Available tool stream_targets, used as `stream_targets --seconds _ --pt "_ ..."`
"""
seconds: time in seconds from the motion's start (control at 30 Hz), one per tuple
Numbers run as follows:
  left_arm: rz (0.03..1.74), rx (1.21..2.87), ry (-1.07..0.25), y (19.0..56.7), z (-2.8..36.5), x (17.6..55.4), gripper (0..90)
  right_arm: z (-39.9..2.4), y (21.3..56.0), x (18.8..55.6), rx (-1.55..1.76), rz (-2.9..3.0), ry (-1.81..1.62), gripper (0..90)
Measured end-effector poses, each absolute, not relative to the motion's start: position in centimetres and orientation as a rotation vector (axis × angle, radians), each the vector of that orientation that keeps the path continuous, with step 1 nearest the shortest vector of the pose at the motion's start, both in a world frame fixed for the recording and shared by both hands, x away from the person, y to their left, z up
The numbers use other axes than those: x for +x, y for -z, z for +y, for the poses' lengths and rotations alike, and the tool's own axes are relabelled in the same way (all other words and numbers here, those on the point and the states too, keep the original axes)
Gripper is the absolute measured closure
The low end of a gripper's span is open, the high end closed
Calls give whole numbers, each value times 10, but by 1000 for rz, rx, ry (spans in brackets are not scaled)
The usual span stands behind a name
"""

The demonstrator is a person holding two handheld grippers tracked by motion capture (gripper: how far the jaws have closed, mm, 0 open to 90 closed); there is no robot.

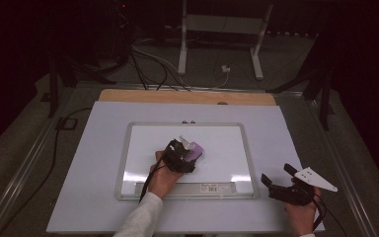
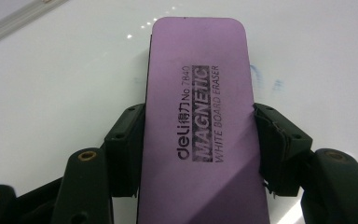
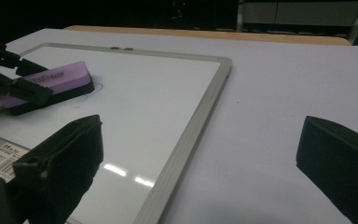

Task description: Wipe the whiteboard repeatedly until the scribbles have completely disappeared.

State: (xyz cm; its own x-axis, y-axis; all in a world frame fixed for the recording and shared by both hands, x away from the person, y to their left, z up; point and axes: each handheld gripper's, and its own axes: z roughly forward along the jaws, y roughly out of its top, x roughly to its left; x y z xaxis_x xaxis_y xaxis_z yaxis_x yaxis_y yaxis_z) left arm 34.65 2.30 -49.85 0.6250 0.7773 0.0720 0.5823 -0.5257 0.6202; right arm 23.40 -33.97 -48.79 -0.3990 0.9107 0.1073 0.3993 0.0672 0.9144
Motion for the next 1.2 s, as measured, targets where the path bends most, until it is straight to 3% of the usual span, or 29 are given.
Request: stream_targets --seconds 0.2,0.3,0.8,1.2 --pt "1244 2244 -549 498 48 371 417 -342 488 234 1304 1836 -1313 10" --pt "1296 2209 -524 499 57 379 417 -342 488 234 1303 1837 -1313 10" --pt "1078 2290 -428 498 12 348 417 -341 488 234 1301 1836 -1313 10" --pt "1277 2211 -481 499 46 382 417 -342 488 234 1307 1833 -1314 10"
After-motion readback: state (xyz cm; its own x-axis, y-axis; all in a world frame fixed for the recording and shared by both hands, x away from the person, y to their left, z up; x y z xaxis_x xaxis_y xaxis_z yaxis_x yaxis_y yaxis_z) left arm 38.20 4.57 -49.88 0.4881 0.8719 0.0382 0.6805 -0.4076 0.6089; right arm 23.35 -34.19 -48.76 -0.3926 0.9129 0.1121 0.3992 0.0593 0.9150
